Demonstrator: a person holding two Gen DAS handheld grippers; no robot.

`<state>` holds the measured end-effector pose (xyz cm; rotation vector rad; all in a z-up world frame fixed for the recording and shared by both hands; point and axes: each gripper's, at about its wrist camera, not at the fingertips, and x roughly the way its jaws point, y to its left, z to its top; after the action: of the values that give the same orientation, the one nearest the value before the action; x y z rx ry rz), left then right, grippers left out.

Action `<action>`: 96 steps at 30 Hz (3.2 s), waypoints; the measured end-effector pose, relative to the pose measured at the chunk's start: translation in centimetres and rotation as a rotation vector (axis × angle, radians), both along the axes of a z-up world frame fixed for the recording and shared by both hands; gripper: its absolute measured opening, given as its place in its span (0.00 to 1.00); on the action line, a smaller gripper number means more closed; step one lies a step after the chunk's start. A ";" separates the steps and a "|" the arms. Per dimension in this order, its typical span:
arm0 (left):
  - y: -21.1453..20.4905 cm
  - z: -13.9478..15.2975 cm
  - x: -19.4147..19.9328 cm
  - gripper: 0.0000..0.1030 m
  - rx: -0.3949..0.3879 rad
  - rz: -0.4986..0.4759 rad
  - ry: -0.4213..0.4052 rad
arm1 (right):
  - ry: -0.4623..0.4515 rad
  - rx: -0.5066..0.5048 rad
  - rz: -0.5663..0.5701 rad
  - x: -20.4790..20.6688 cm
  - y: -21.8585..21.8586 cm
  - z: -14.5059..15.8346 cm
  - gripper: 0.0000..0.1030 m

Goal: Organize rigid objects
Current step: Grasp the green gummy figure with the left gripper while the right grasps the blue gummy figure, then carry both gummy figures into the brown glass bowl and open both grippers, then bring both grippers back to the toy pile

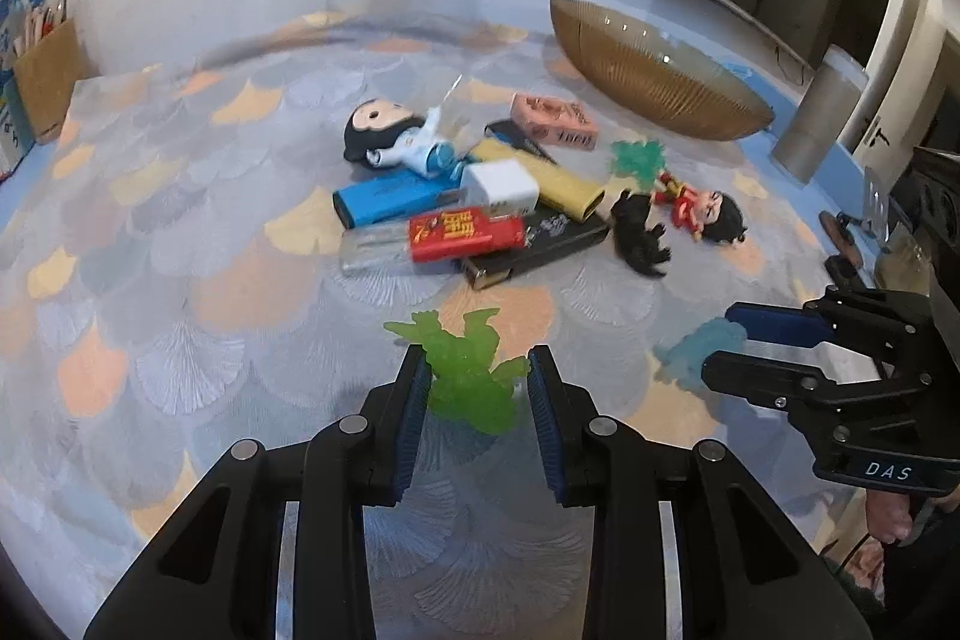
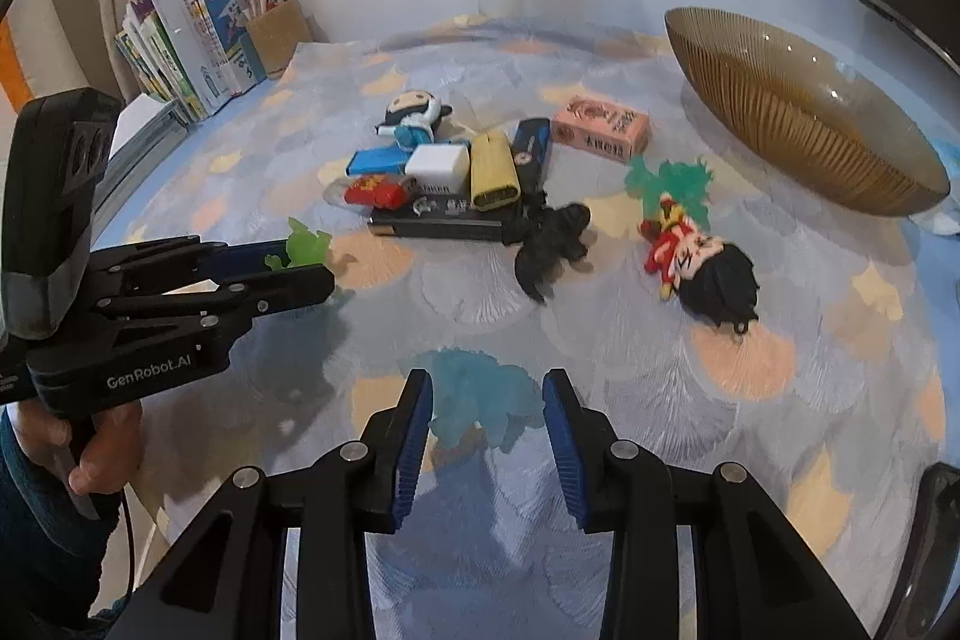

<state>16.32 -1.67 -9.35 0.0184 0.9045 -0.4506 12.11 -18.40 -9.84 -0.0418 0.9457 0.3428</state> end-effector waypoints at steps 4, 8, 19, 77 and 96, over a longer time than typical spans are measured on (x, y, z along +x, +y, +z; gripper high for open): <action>-0.7 -0.1 -0.4 0.29 0.028 -0.022 -0.010 | 0.007 -0.001 0.004 -0.1 0.2 -0.5 0.50; -0.8 -0.1 -0.5 0.29 0.030 -0.019 -0.014 | -0.009 -0.023 -0.013 0.1 1.1 -0.8 0.50; 0.1 1.4 -0.5 0.29 -0.016 0.034 -0.047 | -0.159 -0.247 0.134 -4.2 7.1 0.2 0.43; 4.5 10.2 1.6 0.69 -0.072 0.268 -0.162 | -0.209 -0.003 -0.129 1.1 -2.3 10.9 0.58; 5.7 0.1 0.8 0.69 -0.022 0.358 -0.063 | -0.154 0.005 -0.123 0.5 0.2 0.7 0.60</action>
<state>17.11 4.07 -9.27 -0.1469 0.8198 -0.1258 12.66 -18.16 -9.18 -0.0053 0.7909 0.2248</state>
